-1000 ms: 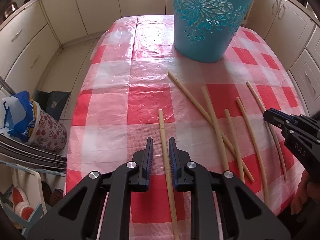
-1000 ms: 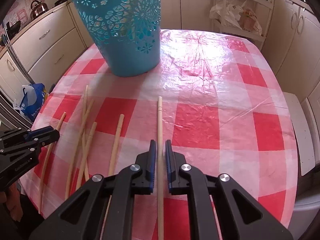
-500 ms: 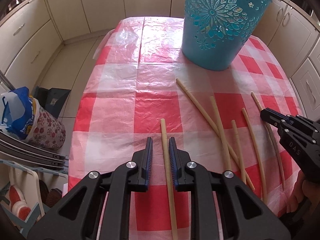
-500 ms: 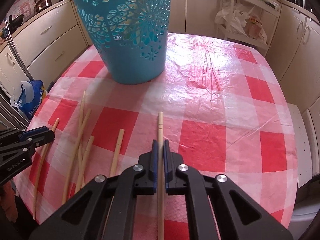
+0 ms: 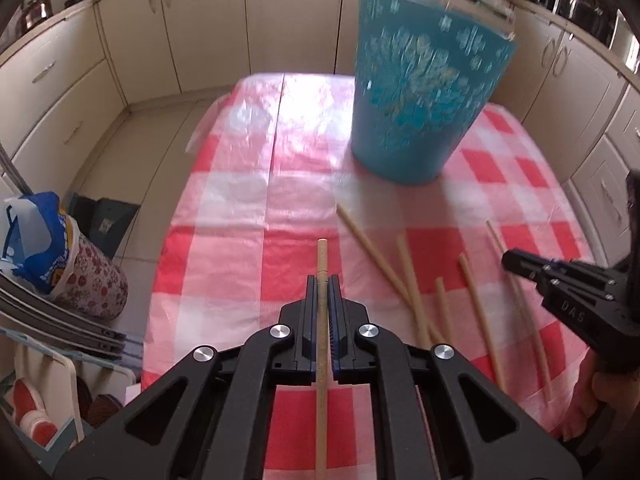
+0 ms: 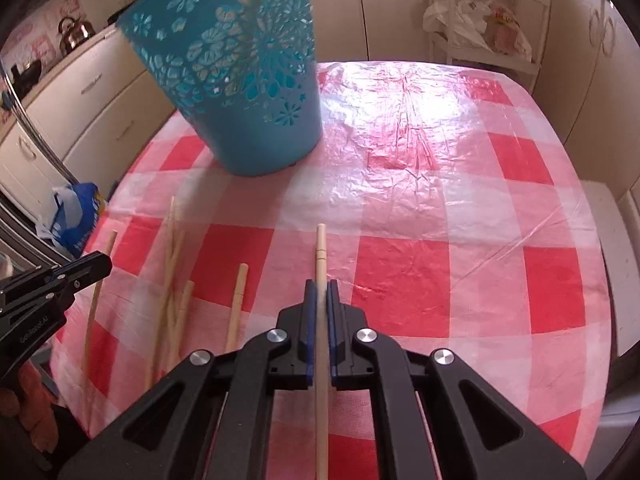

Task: Organize utensils
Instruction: 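Drop the left chopstick into the blue basket while the right gripper holds its chopstick above it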

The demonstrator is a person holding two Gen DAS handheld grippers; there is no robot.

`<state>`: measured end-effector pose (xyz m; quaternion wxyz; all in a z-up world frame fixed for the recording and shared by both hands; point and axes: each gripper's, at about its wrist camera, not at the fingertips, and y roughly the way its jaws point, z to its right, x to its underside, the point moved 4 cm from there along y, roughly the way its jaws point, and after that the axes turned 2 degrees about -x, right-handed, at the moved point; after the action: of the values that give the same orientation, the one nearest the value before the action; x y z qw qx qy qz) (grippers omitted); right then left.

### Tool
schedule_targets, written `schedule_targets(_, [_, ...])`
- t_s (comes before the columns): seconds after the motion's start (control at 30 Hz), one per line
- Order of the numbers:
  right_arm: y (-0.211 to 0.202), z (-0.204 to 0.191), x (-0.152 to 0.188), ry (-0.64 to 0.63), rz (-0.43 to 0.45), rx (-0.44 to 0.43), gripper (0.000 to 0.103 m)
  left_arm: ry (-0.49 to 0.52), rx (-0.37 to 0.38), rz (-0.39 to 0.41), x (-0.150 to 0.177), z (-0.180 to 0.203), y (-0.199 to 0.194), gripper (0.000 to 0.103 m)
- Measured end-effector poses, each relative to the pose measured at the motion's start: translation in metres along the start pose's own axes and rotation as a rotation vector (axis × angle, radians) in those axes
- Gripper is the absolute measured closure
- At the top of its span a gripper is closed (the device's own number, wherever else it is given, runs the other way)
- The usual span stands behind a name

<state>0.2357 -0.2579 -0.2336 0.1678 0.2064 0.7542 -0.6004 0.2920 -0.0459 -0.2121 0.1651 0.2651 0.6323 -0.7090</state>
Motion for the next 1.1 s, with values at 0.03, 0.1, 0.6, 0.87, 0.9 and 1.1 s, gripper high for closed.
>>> schedule_targets(0.03, [-0.006, 0.003, -0.002, 0.035, 0.023, -0.038, 0.097, -0.009, 0.019, 0.067, -0.007, 0.002, -0.013, 0.098])
schedule_targets(0.1, [-0.020, 0.006, -0.007, 0.091, 0.086, -0.109, 0.097, -0.012, 0.048, 0.199, -0.021, 0.007, -0.039, 0.098])
schedule_targets(0.6, [-0.109, 0.015, -0.032, 0.202, 0.476, -0.269, 0.097, -0.161, 0.184, 0.758, -0.122, 0.013, -0.134, 0.098])
schedule_targets(0.87, [-0.113, 0.009, -0.034, 0.179, 0.491, -0.280, 0.097, -0.234, 0.147, 0.899, -0.185, 0.022, -0.137, 0.098])
schedule_targets(0.9, [-0.113, 0.009, -0.035, 0.182, 0.490, -0.283, 0.097, -0.238, 0.141, 0.899, -0.190, 0.022, -0.132, 0.098])
schedule_targets(1.1, [-0.114, 0.011, -0.037, 0.180, 0.499, -0.289, 0.097, -0.274, 0.118, 0.844, -0.208, 0.021, -0.087, 0.098])
